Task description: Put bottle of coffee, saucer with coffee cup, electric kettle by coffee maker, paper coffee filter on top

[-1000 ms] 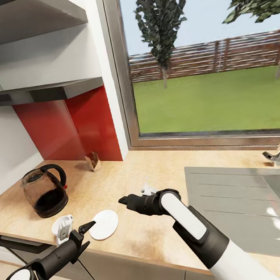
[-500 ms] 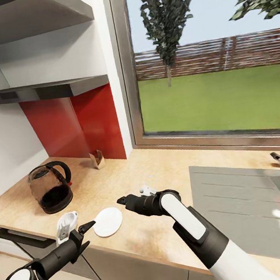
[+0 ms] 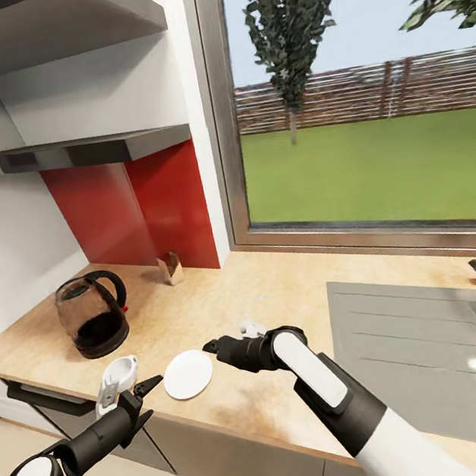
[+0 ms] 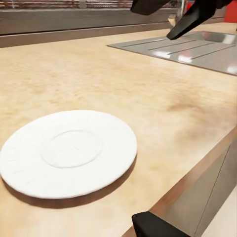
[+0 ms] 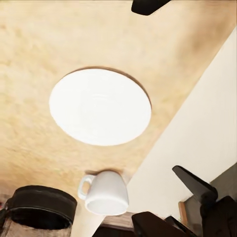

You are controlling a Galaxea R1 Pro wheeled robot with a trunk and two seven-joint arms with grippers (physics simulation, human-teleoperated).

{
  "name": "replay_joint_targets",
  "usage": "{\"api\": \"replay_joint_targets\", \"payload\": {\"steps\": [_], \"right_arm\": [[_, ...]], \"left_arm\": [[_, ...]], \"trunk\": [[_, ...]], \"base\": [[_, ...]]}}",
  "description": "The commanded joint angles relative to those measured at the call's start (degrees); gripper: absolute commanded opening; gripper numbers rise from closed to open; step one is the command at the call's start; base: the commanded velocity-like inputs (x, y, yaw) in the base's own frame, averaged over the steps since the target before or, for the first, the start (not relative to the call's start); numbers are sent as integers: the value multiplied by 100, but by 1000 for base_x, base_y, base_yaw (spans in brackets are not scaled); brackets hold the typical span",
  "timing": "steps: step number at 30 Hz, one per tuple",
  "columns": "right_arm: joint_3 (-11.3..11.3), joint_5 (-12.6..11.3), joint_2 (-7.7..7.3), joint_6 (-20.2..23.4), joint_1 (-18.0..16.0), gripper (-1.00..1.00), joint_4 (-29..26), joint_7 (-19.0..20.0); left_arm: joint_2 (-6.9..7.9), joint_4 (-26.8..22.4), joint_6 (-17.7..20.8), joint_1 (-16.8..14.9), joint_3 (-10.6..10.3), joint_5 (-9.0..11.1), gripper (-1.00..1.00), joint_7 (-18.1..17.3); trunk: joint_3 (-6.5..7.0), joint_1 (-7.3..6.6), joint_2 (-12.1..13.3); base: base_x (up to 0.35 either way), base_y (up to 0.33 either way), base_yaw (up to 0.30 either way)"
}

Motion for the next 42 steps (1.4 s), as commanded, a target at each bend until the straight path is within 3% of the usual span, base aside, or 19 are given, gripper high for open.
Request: {"api": "replay_joint_targets", "payload": {"steps": [1,18,33,42], "right_arm": [[0,-48,-3,0,-7,100,47,-51],[-3,-48,-26,0,-7,100,110,-33],[-3,-44,-26,0,-7,100,104,-21],[-3,-42,-26,0,-7,100,131,-21]], "left_arm": [[-2,-5,24,-6,5,61,100,57],[3,-5,24,-7,-122,61,100,57],[-5,-5,24,-6,-144,61,100,57],[0,1,24,2,-145,61,100,57]], "trunk": [[-13,4,-13],[-13,4,-13],[-13,4,-13],[-13,4,-13]], "base": [[0,0,2],[73,18,0],[199,0,0],[31,0,0]]}}
